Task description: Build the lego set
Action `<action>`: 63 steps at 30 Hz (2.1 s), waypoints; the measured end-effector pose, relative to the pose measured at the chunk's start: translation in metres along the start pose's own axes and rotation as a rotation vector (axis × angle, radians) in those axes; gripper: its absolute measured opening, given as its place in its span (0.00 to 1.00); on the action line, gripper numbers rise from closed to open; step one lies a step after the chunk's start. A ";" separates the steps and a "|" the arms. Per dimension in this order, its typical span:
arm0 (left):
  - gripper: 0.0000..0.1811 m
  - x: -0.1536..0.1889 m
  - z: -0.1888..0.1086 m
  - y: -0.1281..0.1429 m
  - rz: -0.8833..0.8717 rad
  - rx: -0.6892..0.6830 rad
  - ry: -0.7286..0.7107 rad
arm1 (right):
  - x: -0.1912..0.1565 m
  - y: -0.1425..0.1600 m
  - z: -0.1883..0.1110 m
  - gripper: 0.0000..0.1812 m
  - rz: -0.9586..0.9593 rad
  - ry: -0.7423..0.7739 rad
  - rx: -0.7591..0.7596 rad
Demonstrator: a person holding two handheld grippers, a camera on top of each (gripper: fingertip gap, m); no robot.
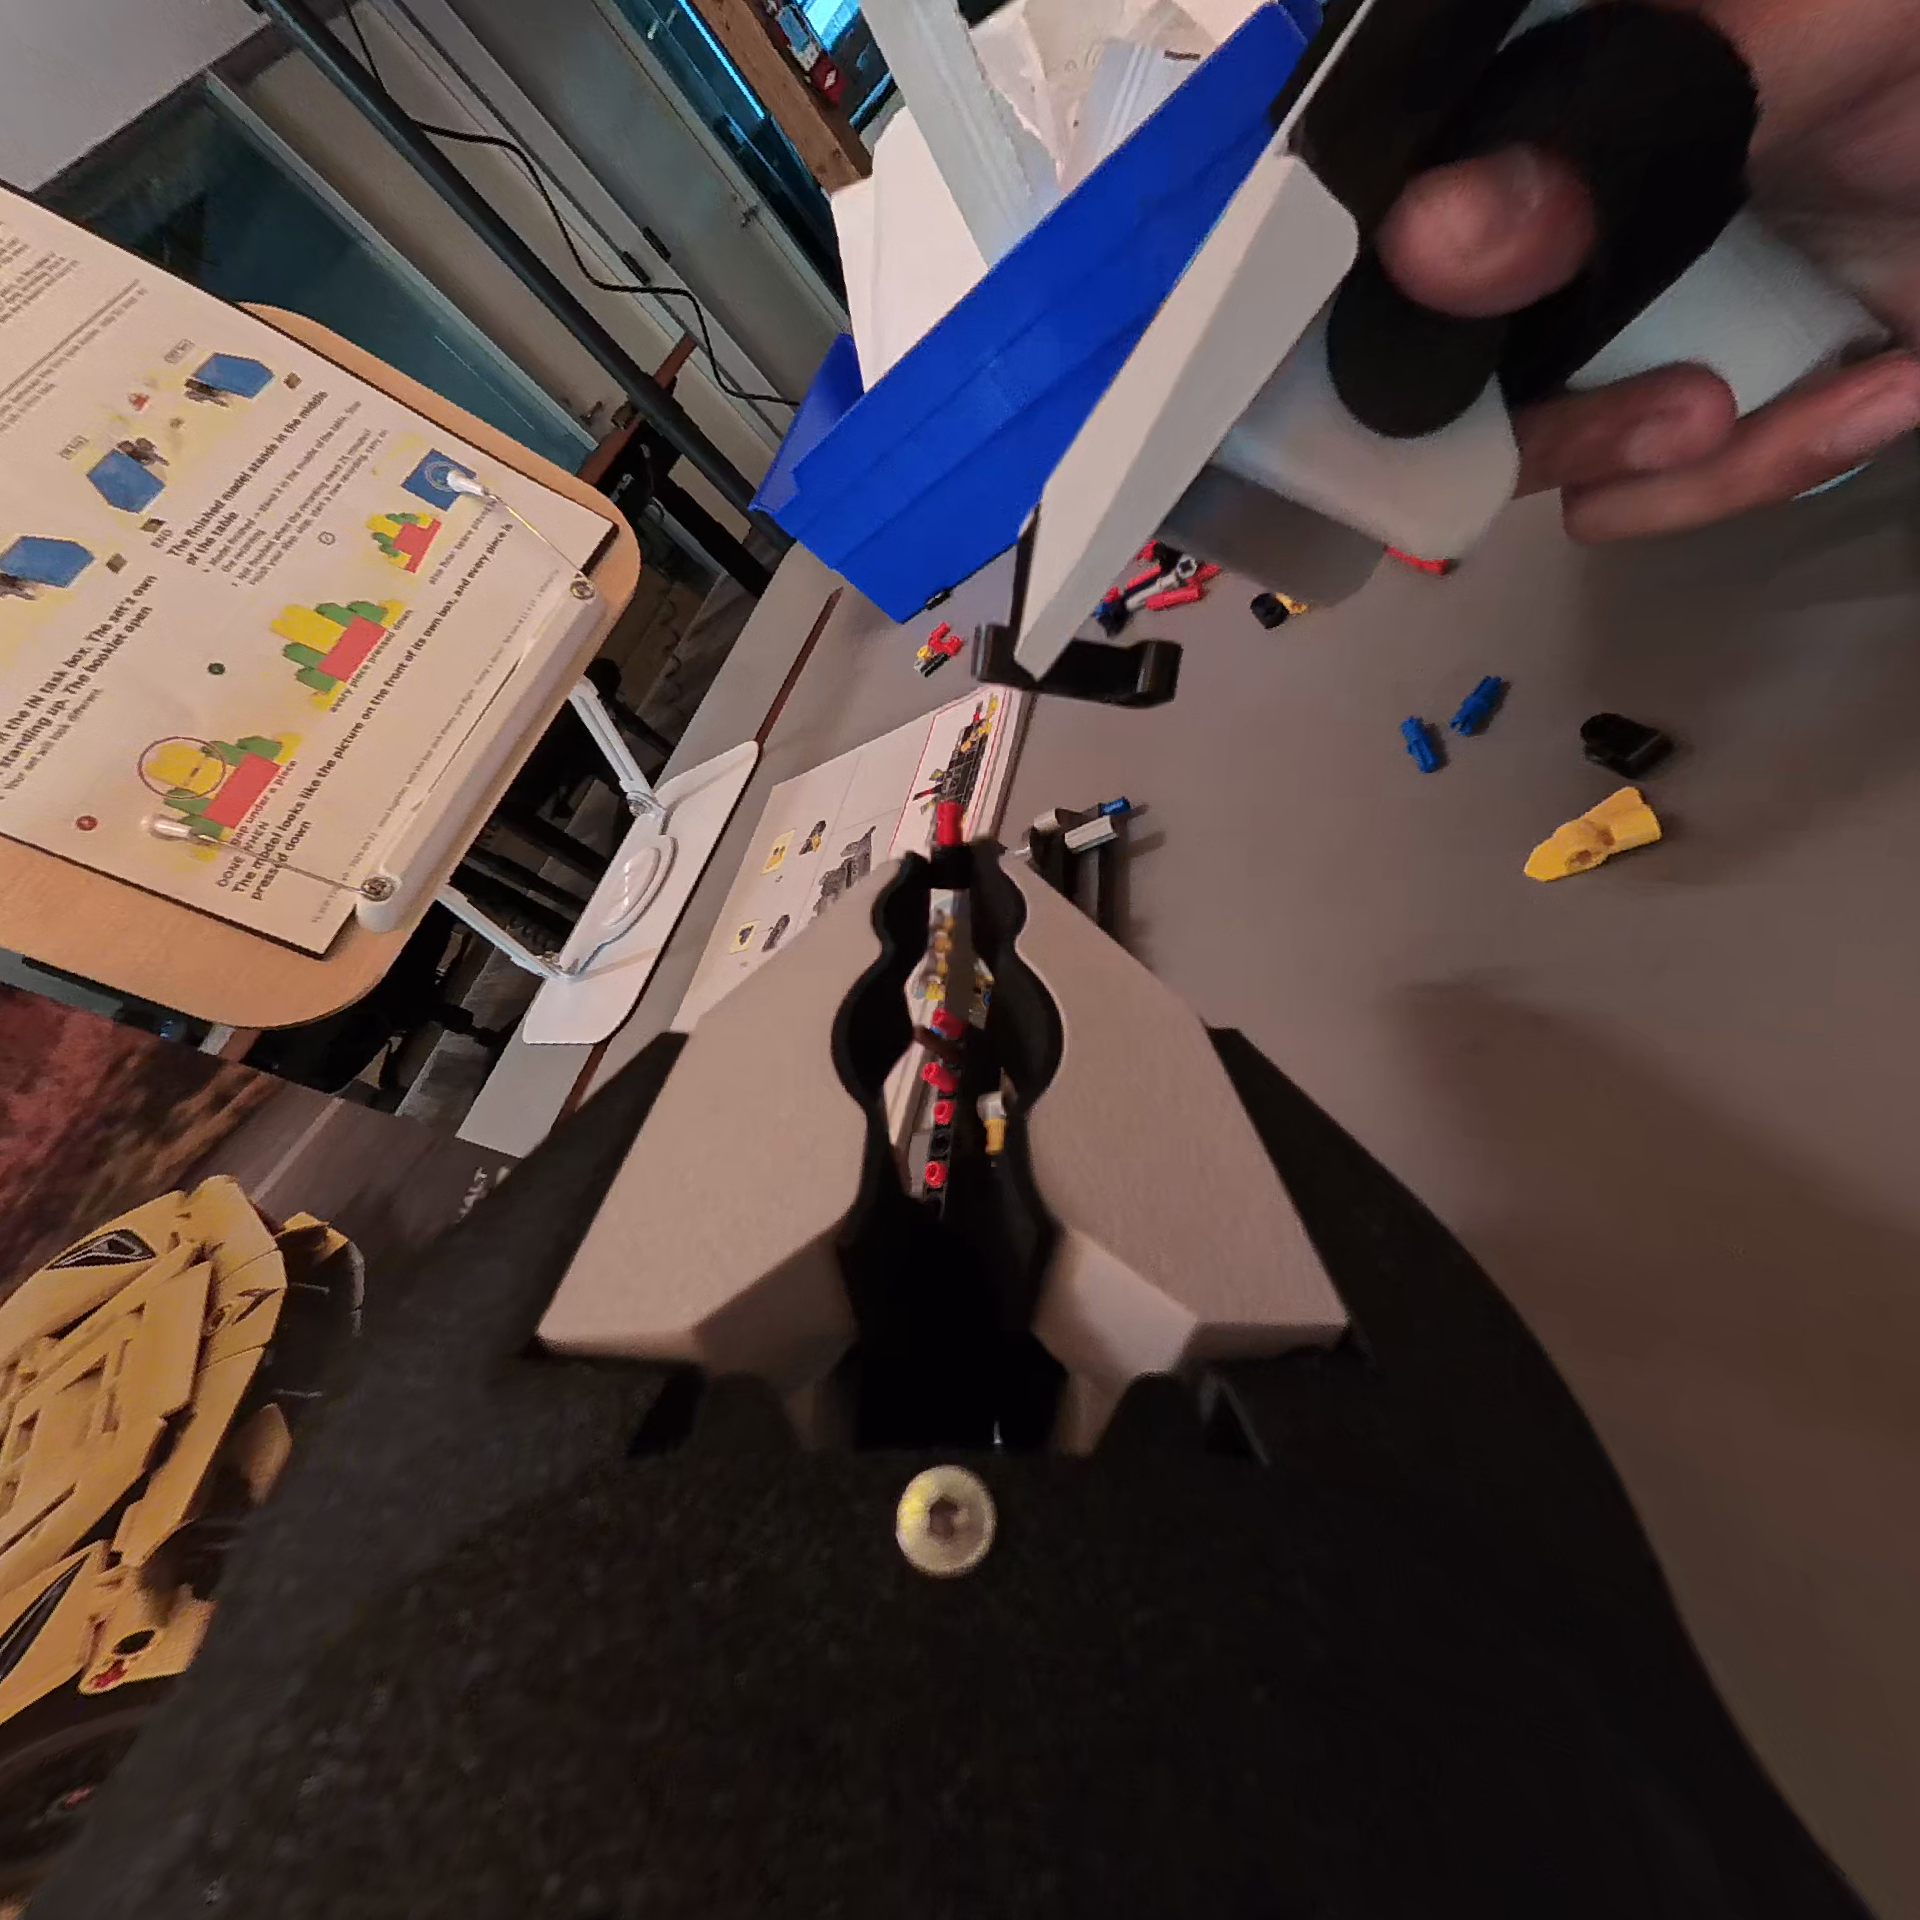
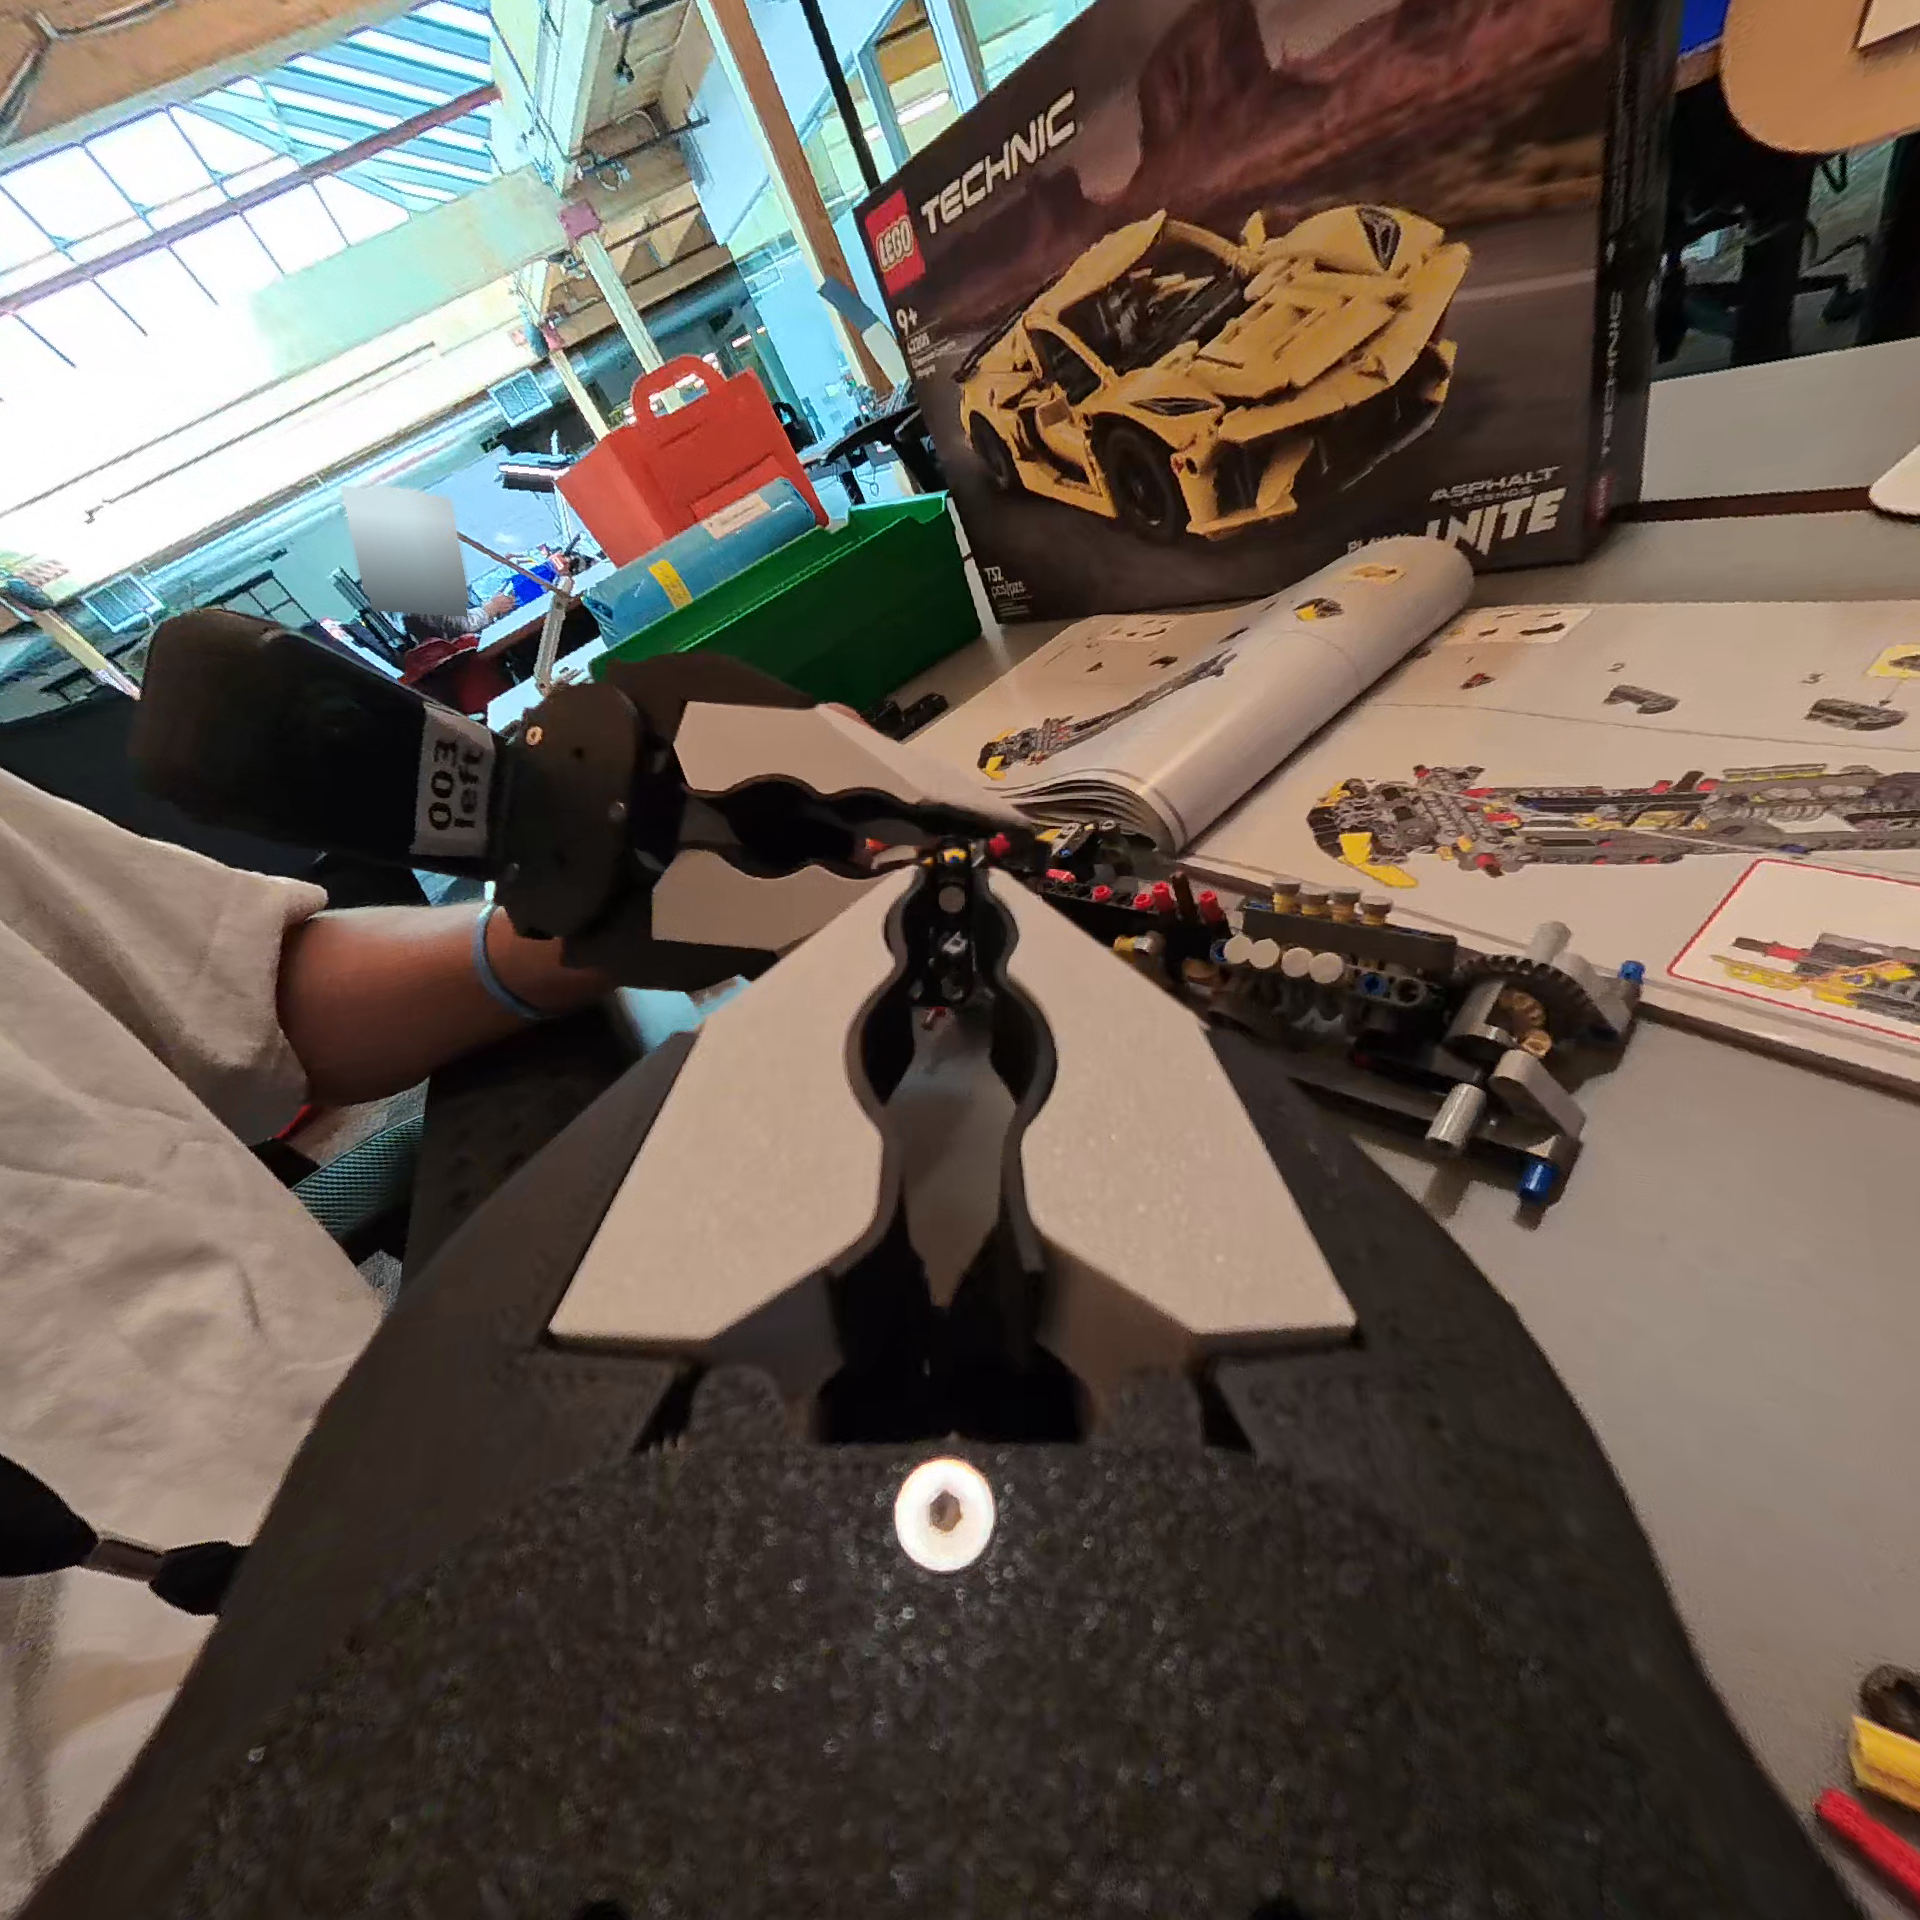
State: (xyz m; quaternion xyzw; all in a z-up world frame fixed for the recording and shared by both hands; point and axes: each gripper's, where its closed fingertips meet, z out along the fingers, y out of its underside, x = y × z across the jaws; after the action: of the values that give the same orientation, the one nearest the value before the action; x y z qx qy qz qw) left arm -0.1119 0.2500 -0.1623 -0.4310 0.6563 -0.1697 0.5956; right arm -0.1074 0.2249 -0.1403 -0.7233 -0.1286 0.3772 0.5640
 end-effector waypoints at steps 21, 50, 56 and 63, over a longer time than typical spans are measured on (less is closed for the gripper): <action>0.03 0.005 0.003 -0.001 0.171 -0.016 -0.057 | 0.014 0.015 0.006 0.03 -0.035 0.100 -0.093; 0.03 0.012 0.003 0.003 0.439 -0.100 -0.091 | 0.013 0.028 0.011 0.03 0.030 0.051 -0.156; 0.03 0.016 0.001 0.006 0.562 -0.118 -0.093 | 0.011 0.036 0.012 0.03 0.047 0.028 -0.201; 0.03 0.025 -0.003 0.009 0.787 -0.137 -0.080 | 0.007 0.046 0.011 0.03 0.154 -0.046 -0.253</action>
State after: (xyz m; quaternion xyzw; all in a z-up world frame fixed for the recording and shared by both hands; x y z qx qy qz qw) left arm -0.1160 0.2350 -0.1840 -0.1918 0.7572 0.1327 0.6101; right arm -0.1211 0.2225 -0.1858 -0.7874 -0.1320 0.4167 0.4347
